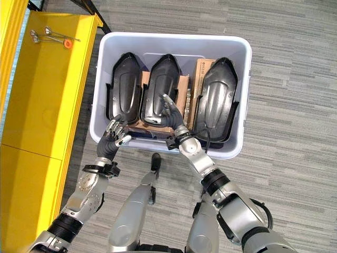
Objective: Move parts from the plastic box to the shelf.
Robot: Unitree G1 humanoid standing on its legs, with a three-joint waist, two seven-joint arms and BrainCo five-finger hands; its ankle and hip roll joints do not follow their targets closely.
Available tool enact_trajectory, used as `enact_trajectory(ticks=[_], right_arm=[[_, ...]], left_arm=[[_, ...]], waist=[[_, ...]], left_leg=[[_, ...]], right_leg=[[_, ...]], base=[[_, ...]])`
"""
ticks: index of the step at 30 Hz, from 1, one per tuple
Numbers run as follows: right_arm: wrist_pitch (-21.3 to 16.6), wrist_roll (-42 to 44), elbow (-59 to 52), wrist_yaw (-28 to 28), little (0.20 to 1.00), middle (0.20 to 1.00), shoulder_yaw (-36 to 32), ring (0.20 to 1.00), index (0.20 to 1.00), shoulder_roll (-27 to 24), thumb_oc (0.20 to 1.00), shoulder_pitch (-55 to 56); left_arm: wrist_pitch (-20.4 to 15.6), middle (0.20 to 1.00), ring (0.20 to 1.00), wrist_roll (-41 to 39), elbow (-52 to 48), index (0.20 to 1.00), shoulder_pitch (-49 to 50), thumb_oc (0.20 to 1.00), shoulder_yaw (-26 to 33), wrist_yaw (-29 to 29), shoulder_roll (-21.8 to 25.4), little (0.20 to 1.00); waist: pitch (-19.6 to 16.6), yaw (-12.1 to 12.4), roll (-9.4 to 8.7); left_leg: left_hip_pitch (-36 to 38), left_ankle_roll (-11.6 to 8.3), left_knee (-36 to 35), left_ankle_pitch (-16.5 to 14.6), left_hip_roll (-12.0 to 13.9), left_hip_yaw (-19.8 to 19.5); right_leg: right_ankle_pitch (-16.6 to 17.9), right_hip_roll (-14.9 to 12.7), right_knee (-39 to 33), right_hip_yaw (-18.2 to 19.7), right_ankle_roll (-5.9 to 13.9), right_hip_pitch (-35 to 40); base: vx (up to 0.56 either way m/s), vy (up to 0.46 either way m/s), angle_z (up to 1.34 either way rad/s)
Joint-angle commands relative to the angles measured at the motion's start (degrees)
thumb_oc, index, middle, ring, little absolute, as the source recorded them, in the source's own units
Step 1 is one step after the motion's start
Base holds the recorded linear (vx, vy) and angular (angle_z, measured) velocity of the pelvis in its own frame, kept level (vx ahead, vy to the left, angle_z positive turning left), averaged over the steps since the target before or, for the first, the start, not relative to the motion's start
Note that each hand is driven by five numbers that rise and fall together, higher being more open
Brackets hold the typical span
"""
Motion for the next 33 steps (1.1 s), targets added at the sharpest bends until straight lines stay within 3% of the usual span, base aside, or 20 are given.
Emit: enact_trajectory(ticks=[1, 6, 12, 24, 33], right_arm=[[-4.8, 1.6, -6.1, 0.0, 1.000, 1.000, -2.5, 1.000, 1.000, 0.2, 1.000, 0.3], [-7.3, -3.9, -14.4, -3.6, 1.000, 1.000, -8.0, 1.000, 1.000, -2.8, 1.000, 2.6], [-8.3, -8.8, -17.0, -7.6, 1.000, 1.000, -12.6, 1.000, 1.000, -4.8, 1.000, 5.7], [-7.9, -10.0, -10.4, -12.6, 1.000, 1.000, -16.2, 1.000, 1.000, -3.9, 1.000, 6.5], [-5.9, -5.0, 3.9, -9.4, 1.000, 1.000, -12.1, 1.000, 1.000, -5.0, 1.000, -2.3]], left_arm=[[-3.4, 1.000, 1.000, 1.3, -4.3, 1.000, 0.7, 1.000, 3.0, 1.8, 0.9, 1.000], [-3.4, 1.000, 1.000, 1.7, -5.5, 1.000, 1.8, 1.000, 3.4, 1.9, 0.9, 1.000], [-3.9, 1.000, 1.000, 1.9, -4.9, 1.000, 2.2, 1.000, 2.8, 1.4, 1.1, 1.000], [-4.6, 1.000, 1.000, 1.7, -4.6, 1.000, 2.0, 1.000, 2.0, 2.2, 0.8, 1.000], [-4.6, 1.000, 1.000, 0.0, -5.0, 1.000, 2.2, 1.000, 0.9, 0.5, 2.1, 1.000]], waist=[[-1.0, 0.1, -2.24], [-1.0, -0.9, -2.62], [-0.9, -1.9, -2.86], [-0.7, -2.7, -2.44], [-0.5, -1.0, -1.36]], left_leg=[[-2.5, -1.57, 7.9, -6.3, 2.1, 1.5], [-2.5, -1.54, 7.8, -6.5, 2.3, 1.9], [-2.5, -1.53, 7.6, -6.6, 2.5, 2.3], [-3.1, -1.58, 7.5, -6.4, 2.6, 2.4], [-4.5, -1.54, 8.0, -6.4, 2.2, 2.1]], right_leg=[[3.8, -2.9, 1.2, 1.7, -1.38, -1.3], [3.8, -2.7, 1.4, 2.0, -1.23, -1.8], [3.9, -2.6, 1.7, 2.4, -1.08, -2.4], [3.9, -2.4, 1.8, 2.7, -0.99, -3.3], [3.6, -2.5, 2.3, 2.4, -1.25, -4.2]], base=[[0.00, 0.000, 0.00], [0.00, 0.007, -0.03], [0.00, 0.012, -0.04], [0.00, -0.001, -0.04], [0.00, -0.001, 0.00]])
